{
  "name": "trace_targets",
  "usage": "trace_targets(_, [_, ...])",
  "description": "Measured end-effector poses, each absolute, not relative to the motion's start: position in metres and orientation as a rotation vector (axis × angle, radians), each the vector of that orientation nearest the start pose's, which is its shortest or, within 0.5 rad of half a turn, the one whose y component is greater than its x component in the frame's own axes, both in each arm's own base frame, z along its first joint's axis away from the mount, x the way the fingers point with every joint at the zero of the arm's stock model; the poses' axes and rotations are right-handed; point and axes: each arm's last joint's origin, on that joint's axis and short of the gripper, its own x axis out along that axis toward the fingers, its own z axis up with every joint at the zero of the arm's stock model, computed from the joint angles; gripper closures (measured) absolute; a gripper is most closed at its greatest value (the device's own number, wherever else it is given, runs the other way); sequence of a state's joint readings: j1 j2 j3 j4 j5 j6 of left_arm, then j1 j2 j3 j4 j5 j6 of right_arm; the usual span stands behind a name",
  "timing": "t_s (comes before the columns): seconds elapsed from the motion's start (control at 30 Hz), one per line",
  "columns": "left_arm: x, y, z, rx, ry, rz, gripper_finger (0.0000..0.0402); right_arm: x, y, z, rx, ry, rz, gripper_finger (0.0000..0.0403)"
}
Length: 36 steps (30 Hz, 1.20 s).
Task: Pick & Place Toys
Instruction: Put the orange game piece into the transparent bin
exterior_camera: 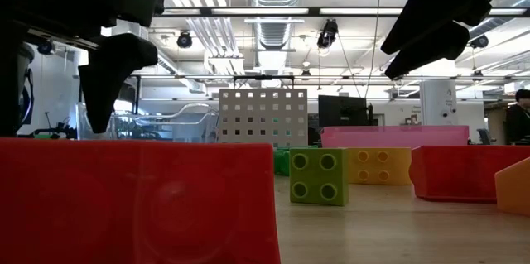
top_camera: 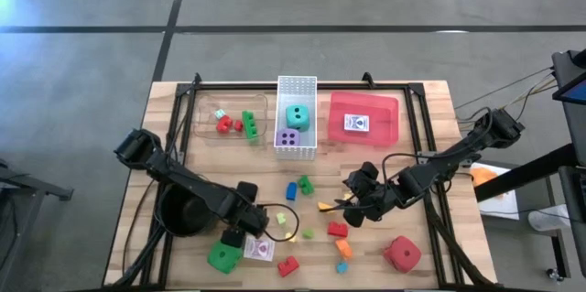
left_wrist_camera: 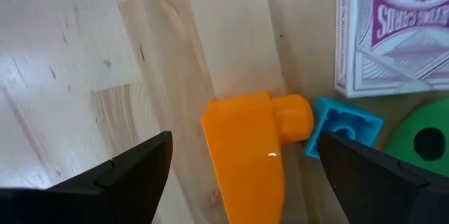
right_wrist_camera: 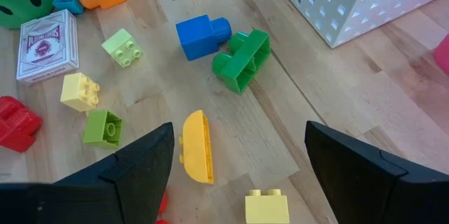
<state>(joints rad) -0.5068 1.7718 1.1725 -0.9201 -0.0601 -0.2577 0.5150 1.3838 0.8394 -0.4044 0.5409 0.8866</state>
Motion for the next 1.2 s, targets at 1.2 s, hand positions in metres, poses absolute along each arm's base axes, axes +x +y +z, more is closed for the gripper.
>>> trace_targets(1.2, [0.2790,-0.1411,0.1684,0.048,1.548,-0.058,0.0048,0.2387,0.1179,0.2124,0.362,0.723,-0.370,0.0094])
